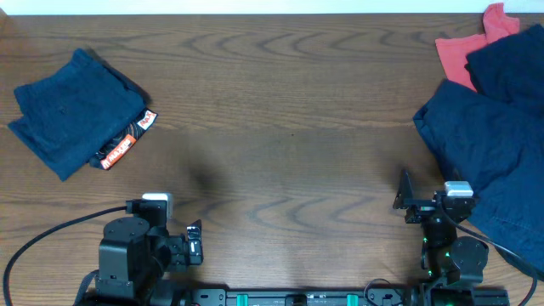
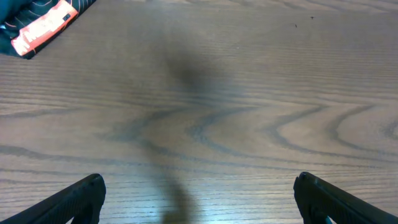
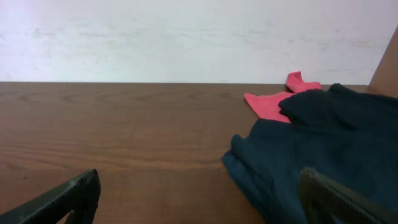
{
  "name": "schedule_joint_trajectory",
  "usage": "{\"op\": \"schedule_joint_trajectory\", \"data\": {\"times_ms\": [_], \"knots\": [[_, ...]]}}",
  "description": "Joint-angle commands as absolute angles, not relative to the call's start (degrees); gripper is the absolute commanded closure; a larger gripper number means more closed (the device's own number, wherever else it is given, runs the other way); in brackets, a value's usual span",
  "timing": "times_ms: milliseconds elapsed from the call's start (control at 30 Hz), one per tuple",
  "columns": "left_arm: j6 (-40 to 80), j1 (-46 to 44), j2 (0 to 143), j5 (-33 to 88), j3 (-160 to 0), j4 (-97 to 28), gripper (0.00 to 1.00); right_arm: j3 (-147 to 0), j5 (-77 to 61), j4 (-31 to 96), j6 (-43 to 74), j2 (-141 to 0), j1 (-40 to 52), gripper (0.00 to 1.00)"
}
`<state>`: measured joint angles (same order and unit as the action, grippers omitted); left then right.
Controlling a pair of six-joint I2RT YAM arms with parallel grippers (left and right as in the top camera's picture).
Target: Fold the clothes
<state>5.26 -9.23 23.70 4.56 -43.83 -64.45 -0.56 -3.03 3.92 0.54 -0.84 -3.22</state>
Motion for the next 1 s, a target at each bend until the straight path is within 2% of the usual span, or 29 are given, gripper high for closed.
{"op": "schedule_joint_trajectory", "data": {"times_ms": [0, 500, 733, 967], "knots": [[4.73, -9.32, 22.20, 4.54, -42.76, -64.01, 0.02, -0.30, -3.27, 3.99, -0.47, -0.62, -3.70, 0.01], [5.13, -7.27, 9.26, 6.02, -34.96, -58.98, 0.02, -0.30, -3.27, 3.99, -0.47, -0.62, -3.68, 0.01], [-6.76, -3.09, 0.05, 5.56, -20.88, -34.39, 0.02, -0.30, -3.27, 3.99, -0.47, -0.62, -3.68, 0.01], [-7.20, -0.49, 0.10, 5.63, -4.23, -2.92, 0.02, -0.30, -3.25, 3.99, -0.47, -0.62, -3.70, 0.01]]}}
